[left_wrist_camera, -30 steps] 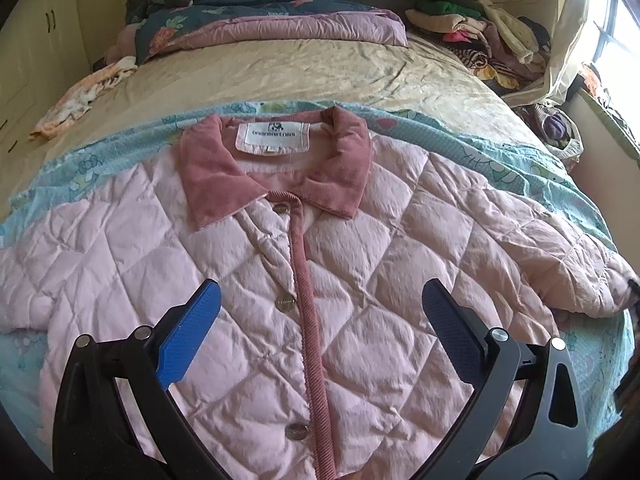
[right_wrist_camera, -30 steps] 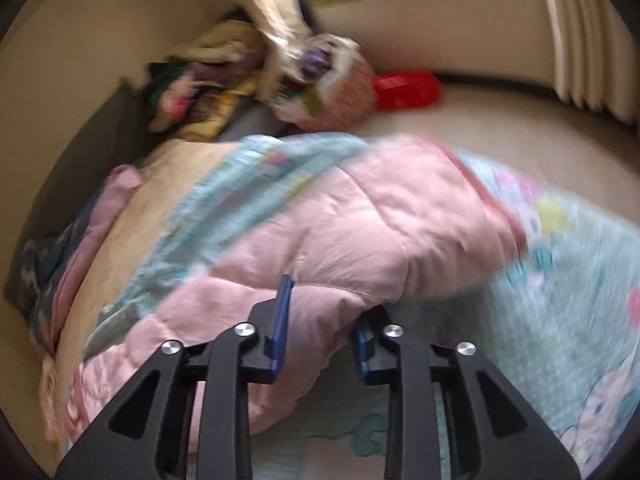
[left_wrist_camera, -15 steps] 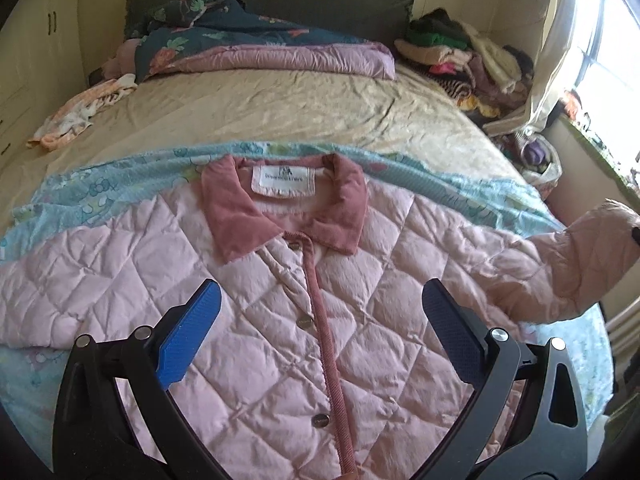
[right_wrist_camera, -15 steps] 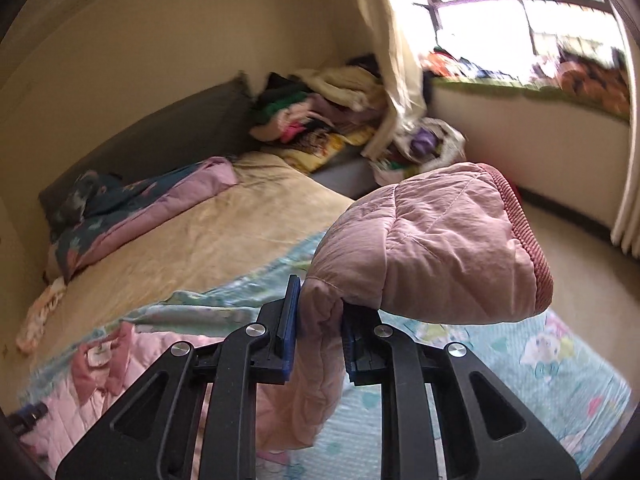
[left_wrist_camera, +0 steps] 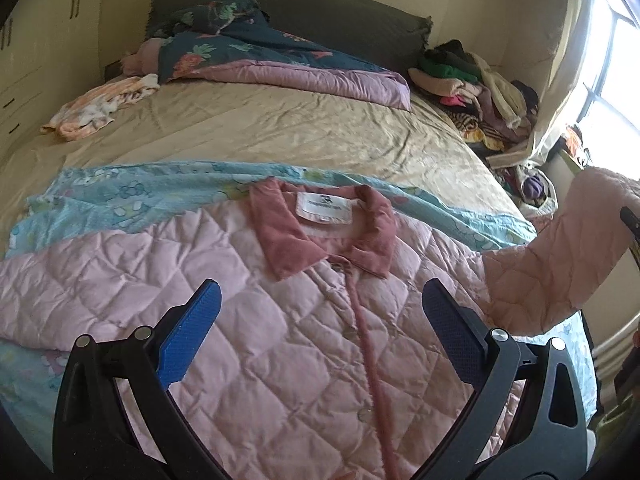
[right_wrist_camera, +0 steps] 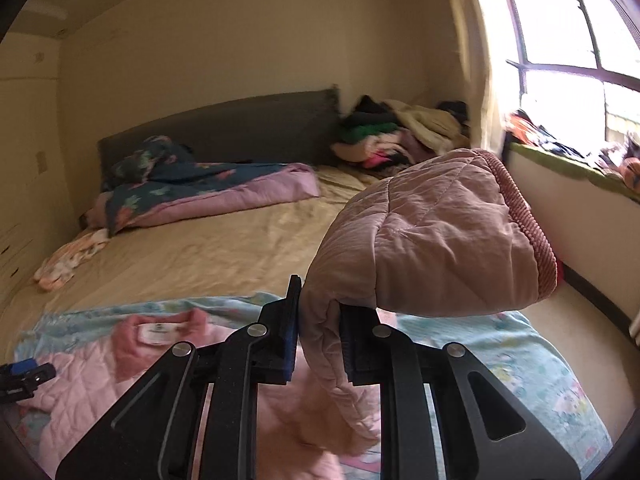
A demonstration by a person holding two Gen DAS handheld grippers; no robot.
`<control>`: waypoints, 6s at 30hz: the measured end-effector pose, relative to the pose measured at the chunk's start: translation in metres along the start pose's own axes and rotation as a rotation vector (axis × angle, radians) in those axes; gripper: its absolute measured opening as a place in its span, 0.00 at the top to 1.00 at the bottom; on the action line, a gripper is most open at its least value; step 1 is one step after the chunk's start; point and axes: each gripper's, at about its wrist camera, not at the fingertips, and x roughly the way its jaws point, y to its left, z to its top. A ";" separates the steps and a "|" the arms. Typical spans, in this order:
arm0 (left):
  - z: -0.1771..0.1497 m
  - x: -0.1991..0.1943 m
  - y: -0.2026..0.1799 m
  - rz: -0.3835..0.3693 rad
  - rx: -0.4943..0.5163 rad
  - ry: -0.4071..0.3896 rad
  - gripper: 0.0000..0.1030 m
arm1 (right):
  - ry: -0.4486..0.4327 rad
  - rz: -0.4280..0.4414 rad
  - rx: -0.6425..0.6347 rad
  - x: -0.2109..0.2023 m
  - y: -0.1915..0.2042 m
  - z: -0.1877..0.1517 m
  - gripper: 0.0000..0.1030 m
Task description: Fold large clothes
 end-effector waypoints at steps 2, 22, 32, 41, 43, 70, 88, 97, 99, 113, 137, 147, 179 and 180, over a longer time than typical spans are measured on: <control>0.001 -0.002 0.009 0.002 -0.011 -0.003 0.08 | -0.006 0.031 -0.031 0.000 0.021 0.003 0.84; -0.004 -0.013 0.095 -0.009 -0.139 -0.004 0.08 | 0.055 0.253 -0.208 0.027 0.184 -0.033 0.84; -0.012 -0.009 0.123 -0.004 -0.195 0.008 0.08 | 0.137 0.305 -0.327 0.048 0.249 -0.084 0.84; -0.014 -0.009 0.137 -0.030 -0.227 0.009 0.08 | 0.209 0.338 -0.444 0.063 0.282 -0.135 0.84; -0.015 -0.008 0.140 -0.044 -0.238 0.014 0.08 | 0.225 0.354 -0.457 0.065 0.288 -0.145 0.84; -0.071 0.087 0.121 -0.231 -0.408 0.255 0.08 | 0.400 0.411 -0.419 0.041 0.238 -0.179 0.36; -0.038 0.068 0.097 -0.079 -0.163 0.123 0.86 | 0.408 0.180 -0.166 0.060 0.108 -0.147 0.36; -0.061 0.081 0.121 -0.009 -0.178 0.155 0.87 | 0.446 0.203 -0.220 0.086 0.132 -0.152 0.35; -0.065 0.082 0.122 -0.007 -0.176 0.158 0.87 | 0.459 0.201 -0.216 0.093 0.132 -0.153 0.35; -0.065 0.077 0.115 0.010 -0.143 0.168 0.73 | 0.587 0.089 -0.097 0.135 0.098 -0.174 0.32; -0.073 -0.014 0.167 0.138 -0.241 0.072 0.09 | 0.392 0.322 -0.157 0.016 0.191 -0.129 0.05; -0.086 -0.046 0.219 0.205 -0.330 0.018 0.09 | 0.362 0.405 -0.238 -0.011 0.256 -0.124 0.05; -0.109 -0.067 0.381 0.435 -0.623 -0.030 0.09 | 0.407 0.634 -0.519 -0.020 0.473 -0.171 0.05; -0.110 -0.065 0.387 0.439 -0.635 -0.031 0.09 | 0.409 0.637 -0.524 -0.018 0.478 -0.173 0.05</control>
